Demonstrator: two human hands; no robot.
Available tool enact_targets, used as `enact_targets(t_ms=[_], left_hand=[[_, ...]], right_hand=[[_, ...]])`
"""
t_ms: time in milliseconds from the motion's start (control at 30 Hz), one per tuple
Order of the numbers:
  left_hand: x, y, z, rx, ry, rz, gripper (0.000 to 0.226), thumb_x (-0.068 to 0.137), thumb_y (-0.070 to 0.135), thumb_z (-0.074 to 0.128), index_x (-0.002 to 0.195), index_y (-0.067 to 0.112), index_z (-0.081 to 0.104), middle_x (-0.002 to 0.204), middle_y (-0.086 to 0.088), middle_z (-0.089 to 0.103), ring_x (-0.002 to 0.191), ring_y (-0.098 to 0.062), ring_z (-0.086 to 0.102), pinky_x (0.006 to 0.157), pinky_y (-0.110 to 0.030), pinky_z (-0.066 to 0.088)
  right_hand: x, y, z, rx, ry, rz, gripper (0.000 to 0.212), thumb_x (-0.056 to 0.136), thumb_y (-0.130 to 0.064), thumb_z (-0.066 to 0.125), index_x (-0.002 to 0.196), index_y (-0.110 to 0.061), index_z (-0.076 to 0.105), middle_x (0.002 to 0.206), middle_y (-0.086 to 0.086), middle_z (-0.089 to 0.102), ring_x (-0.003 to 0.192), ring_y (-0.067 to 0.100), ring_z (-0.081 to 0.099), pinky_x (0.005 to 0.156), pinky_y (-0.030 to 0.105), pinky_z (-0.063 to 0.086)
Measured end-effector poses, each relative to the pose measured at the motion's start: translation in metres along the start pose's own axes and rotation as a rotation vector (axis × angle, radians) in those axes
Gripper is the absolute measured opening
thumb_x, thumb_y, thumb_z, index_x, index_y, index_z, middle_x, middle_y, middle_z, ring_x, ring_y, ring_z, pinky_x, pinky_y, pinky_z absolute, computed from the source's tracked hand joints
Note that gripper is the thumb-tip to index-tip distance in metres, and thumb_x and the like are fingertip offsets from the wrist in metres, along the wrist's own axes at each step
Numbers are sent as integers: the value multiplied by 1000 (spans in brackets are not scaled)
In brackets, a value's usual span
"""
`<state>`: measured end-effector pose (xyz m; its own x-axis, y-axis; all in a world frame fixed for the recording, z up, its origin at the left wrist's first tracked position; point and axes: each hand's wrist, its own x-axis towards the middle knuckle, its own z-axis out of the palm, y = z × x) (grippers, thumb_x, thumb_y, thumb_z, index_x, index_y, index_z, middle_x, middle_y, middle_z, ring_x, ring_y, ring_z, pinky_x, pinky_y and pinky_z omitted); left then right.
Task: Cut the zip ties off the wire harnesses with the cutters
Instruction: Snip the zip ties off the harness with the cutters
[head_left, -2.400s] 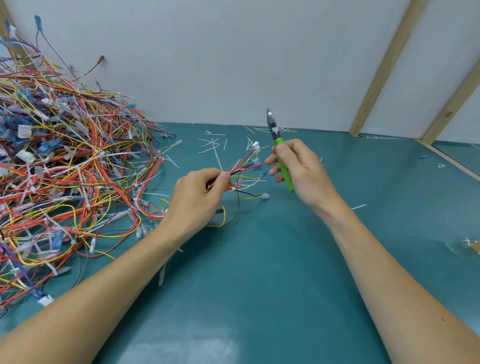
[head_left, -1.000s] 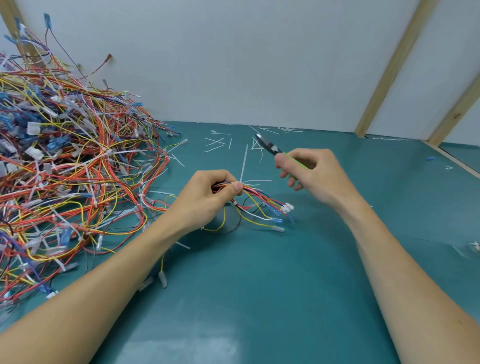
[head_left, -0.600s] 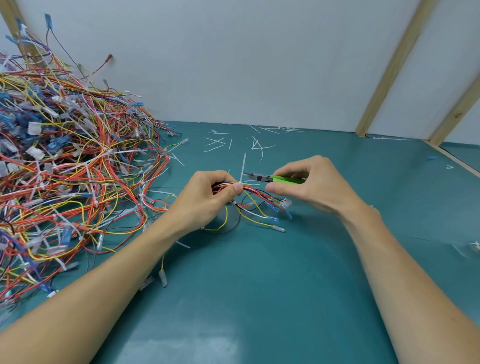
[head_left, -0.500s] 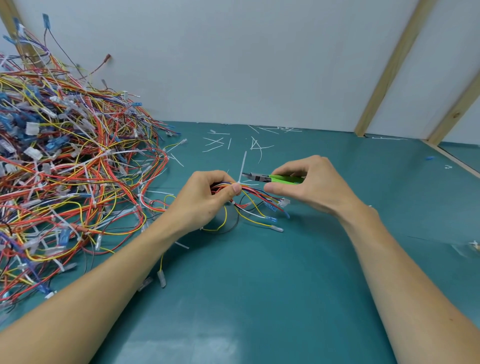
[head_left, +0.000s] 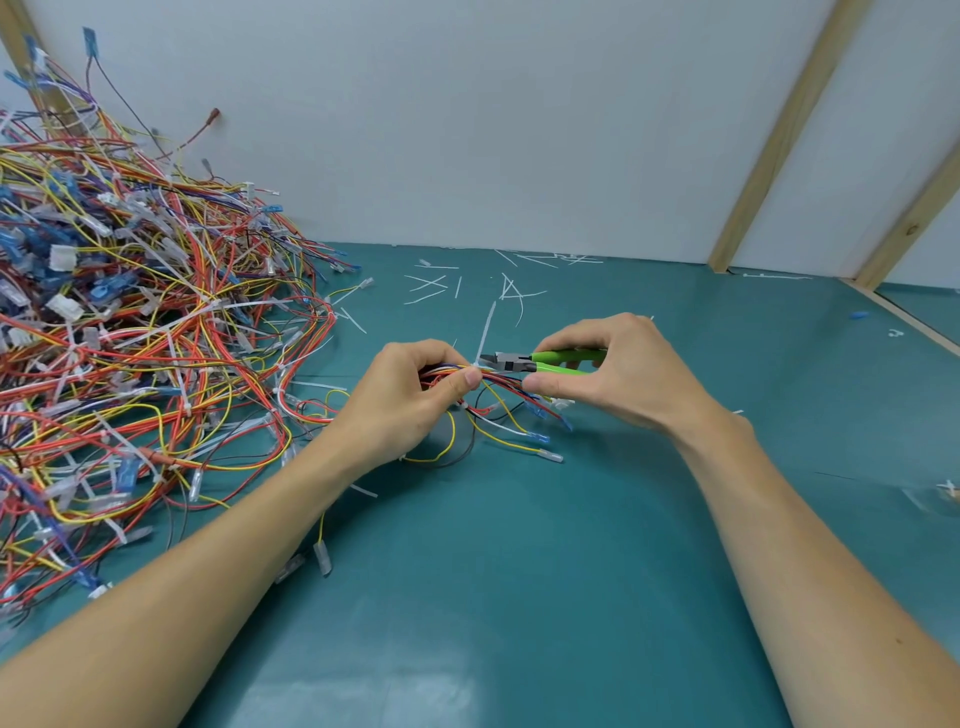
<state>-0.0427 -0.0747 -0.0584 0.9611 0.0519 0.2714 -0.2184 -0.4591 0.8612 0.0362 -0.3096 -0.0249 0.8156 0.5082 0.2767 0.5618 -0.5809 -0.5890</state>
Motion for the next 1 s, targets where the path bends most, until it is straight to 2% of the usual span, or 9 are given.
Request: enact_targets(t_ms=[167,267,400,600,800,1000], left_hand=[[-1,0,0,-1,5,5,12,94,24,70,82,21,69,65,3,66,49,3,51,50,-9,35],[-1,0,1,6,9,10,11,94,24,70,83,22,69,64,7,66,51,0,48,51,-13,37],[-1,0,1,12,12,19,9,94,24,71,85,22,70,66,3,66,51,-3,46,50,-14,36],[0,3,1,2,47,14,14,94,23,71,81,17,69,55,13,59,44,0,45,47,-10,31],[-2,3,2,58,64,47,14,93,24,71,85,13,71,66,4,66,53,-1,49,54,-15,38],[-3,2,2,66,66,54,13,93,24,71,87,13,72,66,4,65,51,-1,47,52,-14,34]], right_hand=[[0,-2,2,-23,20,-14,52,60,-80,71,92,-39,79,87,-26,75,91,3,70,84,40,57],[0,-4,3,-37,30,-21,52,61,-79,71,92,-39,80,87,-24,75,90,4,69,83,39,57],[0,-4,3,-50,18,-13,49,62,-77,74,92,-38,80,85,-22,75,87,6,69,80,39,57],[0,-2,-3,-24,41,-15,51,60,-77,74,92,-38,80,87,-24,75,89,6,70,83,40,57],[0,-5,3,-63,72,-51,43,66,-70,79,93,-37,80,89,-24,75,89,4,69,85,38,56],[0,-4,2,-74,64,-21,49,62,-78,74,90,-39,81,84,-22,75,80,6,67,77,35,55]])
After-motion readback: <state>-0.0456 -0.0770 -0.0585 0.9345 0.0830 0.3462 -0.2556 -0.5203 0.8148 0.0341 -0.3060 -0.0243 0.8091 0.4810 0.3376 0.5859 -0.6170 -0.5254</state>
